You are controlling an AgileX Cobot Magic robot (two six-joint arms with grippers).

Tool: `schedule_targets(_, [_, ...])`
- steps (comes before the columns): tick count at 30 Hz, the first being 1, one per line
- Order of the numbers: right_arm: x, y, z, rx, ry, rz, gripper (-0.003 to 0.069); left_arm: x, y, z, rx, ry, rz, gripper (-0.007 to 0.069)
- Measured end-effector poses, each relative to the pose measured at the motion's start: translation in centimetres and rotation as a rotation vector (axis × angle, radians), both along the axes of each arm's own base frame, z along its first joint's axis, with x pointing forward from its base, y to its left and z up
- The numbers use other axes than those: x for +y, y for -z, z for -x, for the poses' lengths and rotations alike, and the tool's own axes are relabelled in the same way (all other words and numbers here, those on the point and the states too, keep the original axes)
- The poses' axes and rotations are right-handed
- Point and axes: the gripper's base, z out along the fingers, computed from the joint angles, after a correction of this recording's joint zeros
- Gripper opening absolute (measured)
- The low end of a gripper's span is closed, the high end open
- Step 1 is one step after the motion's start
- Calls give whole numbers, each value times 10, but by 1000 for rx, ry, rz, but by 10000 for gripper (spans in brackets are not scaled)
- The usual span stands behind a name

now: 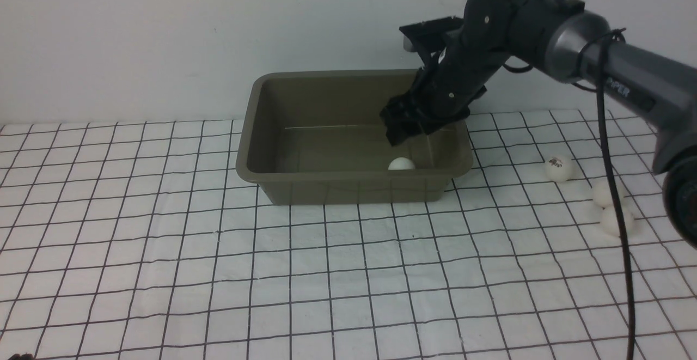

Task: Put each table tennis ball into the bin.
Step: Use the right arm to put the table tennis ball into the box, then use the right arm to clamp the table tennis ball closest to it

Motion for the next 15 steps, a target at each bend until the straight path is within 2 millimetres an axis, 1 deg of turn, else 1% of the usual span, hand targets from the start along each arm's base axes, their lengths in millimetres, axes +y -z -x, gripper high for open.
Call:
schedule_targets(2, [0, -19, -2, -40, -6, 2, 472, 0, 0, 0, 0, 0, 0, -5])
schedule_targets(6, [-4, -45, -3, -92, 2, 31, 475, 0, 0, 0, 0, 0, 0, -5])
schedule_targets(8, [-11, -67, -2, -151, 34, 70, 475, 0, 0, 0, 0, 0, 0, -5])
schedule_targets(9, [-12, -70, -2, -157, 39, 74, 475, 0, 0, 0, 0, 0, 0, -5])
schedule_targets(10, [-19, -84, -1, -202, 74, 110, 475, 0, 0, 0, 0, 0, 0, -5])
schedule_targets(11, [-28, -93, 0, -227, 104, 140, 475, 0, 0, 0, 0, 0, 0, -5])
schedule_targets(12, [-42, -101, 1, -244, 142, 173, 475, 0, 0, 0, 0, 0, 0, -5])
schedule_targets(14, [-65, -103, 2, -230, 193, 203, 475, 0, 0, 0, 0, 0, 0, -5])
schedule_targets(15, [-70, -104, 3, -226, 200, 207, 475, 0, 0, 0, 0, 0, 0, -5])
